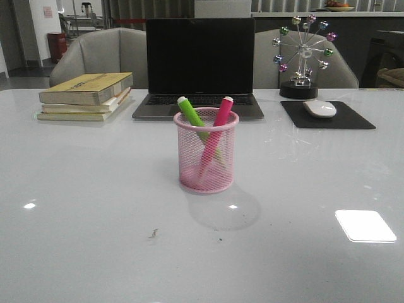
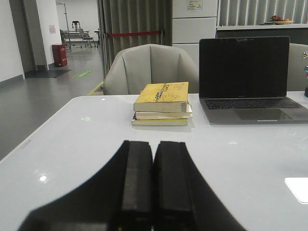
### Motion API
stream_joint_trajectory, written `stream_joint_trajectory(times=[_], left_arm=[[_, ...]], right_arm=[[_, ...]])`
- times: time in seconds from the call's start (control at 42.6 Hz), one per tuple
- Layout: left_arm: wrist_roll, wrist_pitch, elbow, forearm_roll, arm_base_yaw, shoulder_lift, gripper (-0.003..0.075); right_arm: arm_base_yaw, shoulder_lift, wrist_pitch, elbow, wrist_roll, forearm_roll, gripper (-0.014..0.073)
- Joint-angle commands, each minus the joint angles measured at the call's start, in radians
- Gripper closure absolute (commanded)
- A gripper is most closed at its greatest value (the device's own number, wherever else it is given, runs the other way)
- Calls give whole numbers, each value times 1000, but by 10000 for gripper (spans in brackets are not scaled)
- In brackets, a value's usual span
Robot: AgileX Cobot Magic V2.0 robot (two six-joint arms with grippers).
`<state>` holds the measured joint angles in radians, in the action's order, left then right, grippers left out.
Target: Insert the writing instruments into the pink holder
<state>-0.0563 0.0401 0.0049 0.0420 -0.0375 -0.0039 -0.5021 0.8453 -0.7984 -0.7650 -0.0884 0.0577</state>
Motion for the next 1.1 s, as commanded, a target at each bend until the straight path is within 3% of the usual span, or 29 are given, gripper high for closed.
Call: stream_joint_trajectory(times=[0.0,0.094,0.188,0.399,0.564,0.845,1.08], left_arm=[[5,-93,4,-1,-8,-20,629],[5,-93,4,-1,-8,-20,629],[5,-93,4,-1,-6,-20,629],[5,-93,4,-1,-6,-20,629],[5,-93,4,-1,-6,-20,629],[5,-93,4,-1,-6,-20,629],[5,-93,4,-1,-6,-20,629]], right_arm=[[5,-9,45,-27,-10,-6,536],[17,-38,62,-3,-14,-20,536],[110,-128,118,54,-17,-25,536],[378,-431,445,295,-17,-25,536],[482,-654,693,531,-16,-24,536],[524,-860,831,793,-16,-14,536],[523,-875,778,789,-16,-14,536]])
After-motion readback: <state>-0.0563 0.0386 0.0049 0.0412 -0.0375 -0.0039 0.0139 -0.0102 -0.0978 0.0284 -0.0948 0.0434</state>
